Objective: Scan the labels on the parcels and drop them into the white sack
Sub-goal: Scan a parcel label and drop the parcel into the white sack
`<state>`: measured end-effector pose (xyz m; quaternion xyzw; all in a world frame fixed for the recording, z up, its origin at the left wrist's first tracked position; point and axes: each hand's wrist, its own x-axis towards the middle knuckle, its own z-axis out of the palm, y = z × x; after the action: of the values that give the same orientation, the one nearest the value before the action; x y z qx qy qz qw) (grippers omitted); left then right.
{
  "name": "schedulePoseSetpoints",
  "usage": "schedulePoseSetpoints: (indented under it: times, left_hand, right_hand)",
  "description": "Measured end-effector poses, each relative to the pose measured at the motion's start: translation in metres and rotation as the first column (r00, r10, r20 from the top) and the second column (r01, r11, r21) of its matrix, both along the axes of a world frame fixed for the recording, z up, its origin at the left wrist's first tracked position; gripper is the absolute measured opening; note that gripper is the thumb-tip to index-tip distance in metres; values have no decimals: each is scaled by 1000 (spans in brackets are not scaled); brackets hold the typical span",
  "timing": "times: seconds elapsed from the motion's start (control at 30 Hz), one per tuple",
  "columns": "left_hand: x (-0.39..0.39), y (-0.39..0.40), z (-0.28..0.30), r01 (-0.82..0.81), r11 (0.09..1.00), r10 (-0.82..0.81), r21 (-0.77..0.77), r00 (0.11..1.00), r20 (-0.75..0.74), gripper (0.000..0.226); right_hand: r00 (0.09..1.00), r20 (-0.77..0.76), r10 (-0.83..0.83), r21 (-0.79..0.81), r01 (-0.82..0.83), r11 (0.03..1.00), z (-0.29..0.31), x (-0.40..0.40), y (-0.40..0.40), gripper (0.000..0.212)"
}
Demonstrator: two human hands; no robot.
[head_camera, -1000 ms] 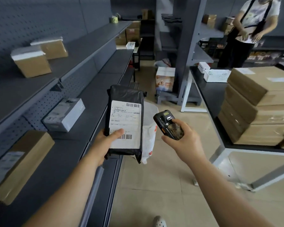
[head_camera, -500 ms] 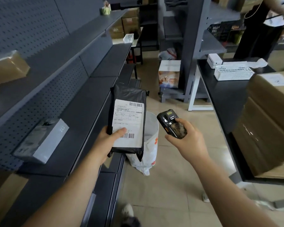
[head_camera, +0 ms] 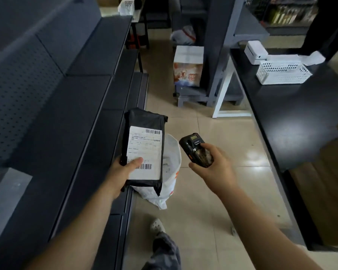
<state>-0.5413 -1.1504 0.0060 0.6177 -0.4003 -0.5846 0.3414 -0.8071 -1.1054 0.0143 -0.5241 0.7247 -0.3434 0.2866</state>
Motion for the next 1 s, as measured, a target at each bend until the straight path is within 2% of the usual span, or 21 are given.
schedulePoseSetpoints:
  times: [0.17, 0.27, 0.4, 0.53, 0.7, 0.87, 1.0]
  left_hand:
    - [17, -67, -43, -12, 995, 14, 100, 1000, -22, 18]
    - [27, -101, -81, -11, 983, 17, 185, 999, -32, 23]
    - [33, -127, -133, 31, 956, -35, 291, 999, 7, 16]
    - [32, -143, -190, 64, 918, -94, 392, 994, 59, 26]
    - [23, -163, -253, 124, 881, -191, 456, 976, 104, 23]
    - [19, -176, -312, 0, 863, -114, 505, 974, 194, 36]
    - [14, -188, -350, -112, 857, -40, 503, 959, 282, 33]
  right_hand:
    - [999, -8, 43, 118, -41, 992, -39, 27, -70, 65]
    - [998, -6, 66, 174, -64, 983, -70, 40, -108, 66]
    - [997, -29, 72, 249, -63, 966, -110, 46, -140, 68]
    - [994, -51, 100, 323, -78, 943, -152, 47, -163, 68]
    - [990, -29, 137, 370, -117, 922, -213, 55, -192, 65]
    - [984, -24, 178, 429, -150, 891, -268, 65, -212, 68]
    - [976, -74, 204, 477, -145, 867, -297, 68, -225, 69]
